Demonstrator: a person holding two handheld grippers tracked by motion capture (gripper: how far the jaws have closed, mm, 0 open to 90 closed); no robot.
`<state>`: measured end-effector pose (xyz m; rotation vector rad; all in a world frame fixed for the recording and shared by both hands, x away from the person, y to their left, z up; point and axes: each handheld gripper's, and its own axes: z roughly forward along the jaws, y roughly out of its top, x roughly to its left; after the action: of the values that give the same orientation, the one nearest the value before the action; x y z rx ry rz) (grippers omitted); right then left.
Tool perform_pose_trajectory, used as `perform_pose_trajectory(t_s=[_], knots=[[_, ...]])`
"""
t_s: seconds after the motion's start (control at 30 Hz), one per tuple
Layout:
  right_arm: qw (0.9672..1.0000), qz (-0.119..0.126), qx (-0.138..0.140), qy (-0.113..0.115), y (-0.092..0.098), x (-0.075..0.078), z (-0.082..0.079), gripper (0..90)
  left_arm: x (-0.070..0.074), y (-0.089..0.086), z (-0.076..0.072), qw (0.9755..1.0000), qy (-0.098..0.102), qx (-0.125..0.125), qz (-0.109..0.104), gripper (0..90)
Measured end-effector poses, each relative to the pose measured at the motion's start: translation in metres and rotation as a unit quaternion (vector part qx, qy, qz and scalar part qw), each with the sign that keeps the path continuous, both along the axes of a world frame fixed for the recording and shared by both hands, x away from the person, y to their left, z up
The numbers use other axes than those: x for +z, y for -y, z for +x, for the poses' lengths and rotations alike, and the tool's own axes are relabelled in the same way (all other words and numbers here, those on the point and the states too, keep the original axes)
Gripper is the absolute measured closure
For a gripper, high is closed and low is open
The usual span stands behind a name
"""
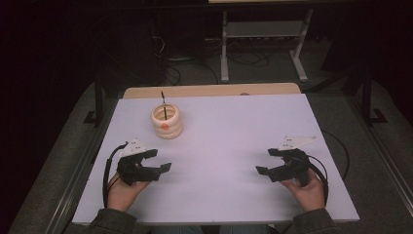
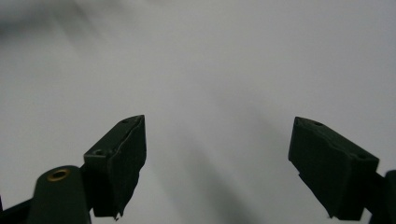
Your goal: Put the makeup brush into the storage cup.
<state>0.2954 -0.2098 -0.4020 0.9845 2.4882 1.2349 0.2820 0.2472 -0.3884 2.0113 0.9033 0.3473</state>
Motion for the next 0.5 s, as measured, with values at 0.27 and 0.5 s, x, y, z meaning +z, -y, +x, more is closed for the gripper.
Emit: perform_pose_trajectory(t_s=[0.27, 0.5], knots=[[1.0, -0.004, 0.004, -0.001, 0.0003, -0.0028, -0.0016, 18.2, -0.0037, -0.0041, -0.0091, 1.0, 0.003, 0.003, -0.001, 24.9], [0.9999, 0.005, 0.011, -0.002, 0.0001, -0.005, -0.0024, 18.1, -0.0071, -0.0069, -0.0116, 0.9999, 0.006, 0.008, -0.01, 24.1]])
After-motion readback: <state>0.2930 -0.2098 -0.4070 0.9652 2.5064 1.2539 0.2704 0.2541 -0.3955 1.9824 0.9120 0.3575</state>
